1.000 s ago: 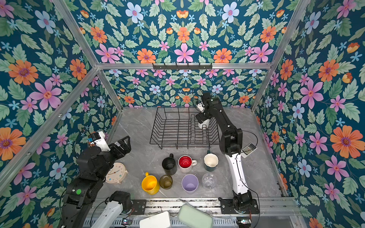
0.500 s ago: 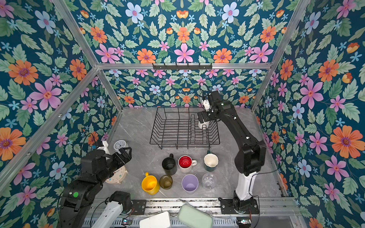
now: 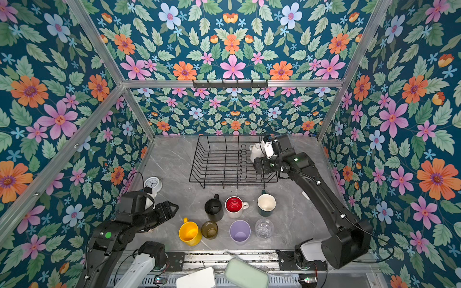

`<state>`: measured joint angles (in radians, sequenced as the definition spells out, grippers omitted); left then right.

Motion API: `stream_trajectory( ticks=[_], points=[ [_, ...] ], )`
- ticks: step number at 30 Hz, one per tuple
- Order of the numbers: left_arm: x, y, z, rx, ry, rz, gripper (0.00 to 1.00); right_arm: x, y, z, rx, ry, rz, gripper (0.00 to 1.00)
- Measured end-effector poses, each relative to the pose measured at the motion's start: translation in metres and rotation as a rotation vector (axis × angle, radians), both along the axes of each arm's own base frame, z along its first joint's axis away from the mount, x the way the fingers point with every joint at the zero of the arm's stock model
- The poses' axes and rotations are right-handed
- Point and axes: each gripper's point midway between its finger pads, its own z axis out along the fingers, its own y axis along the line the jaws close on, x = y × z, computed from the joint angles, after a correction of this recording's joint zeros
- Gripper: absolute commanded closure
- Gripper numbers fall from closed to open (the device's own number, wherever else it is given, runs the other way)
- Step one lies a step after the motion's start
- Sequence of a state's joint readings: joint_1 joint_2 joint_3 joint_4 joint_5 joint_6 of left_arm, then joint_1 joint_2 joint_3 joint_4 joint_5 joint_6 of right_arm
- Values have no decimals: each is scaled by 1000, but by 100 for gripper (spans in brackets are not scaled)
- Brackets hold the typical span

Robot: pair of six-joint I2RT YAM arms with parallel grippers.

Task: Load the cups into the dish rack
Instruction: 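Open the right gripper and lift off the mug while left reaches toward the yellow mug, then lower the left gripper into the yellow mug and grasp its rim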

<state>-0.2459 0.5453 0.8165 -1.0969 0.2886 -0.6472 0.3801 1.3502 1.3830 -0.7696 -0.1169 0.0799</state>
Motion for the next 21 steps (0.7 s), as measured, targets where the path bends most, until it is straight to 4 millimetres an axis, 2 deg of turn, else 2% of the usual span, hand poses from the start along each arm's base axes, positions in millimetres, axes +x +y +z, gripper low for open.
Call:
stream_trajectory(
  ticks=[11,21],
  points=[
    [-12,-10,-16,-12,65,-94,34,-15,-5,8,33,-19,-21,1],
    [-14,-15,-23,20,109,-171,37,-20,-4,0,39,6,-23,1]
  ],
)
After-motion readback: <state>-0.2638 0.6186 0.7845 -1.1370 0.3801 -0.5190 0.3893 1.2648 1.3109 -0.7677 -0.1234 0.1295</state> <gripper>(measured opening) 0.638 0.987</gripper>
